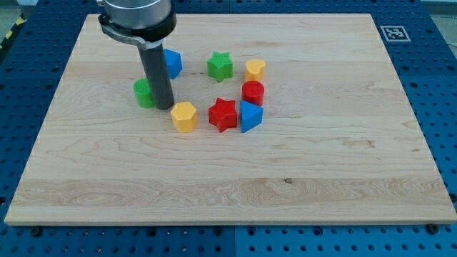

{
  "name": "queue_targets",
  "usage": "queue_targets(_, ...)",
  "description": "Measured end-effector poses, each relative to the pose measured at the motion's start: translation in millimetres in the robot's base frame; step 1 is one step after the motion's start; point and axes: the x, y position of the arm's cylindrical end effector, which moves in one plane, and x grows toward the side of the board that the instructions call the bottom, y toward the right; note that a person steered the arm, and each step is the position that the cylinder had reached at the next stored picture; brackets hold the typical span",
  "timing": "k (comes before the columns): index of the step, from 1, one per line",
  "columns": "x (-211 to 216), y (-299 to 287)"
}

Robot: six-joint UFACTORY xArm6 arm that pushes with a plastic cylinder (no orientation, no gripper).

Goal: Slide the red star slightly downwards

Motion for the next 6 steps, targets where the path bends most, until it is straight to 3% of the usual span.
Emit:
queue_targets(3,-21,45)
queue_targets(6,12,105)
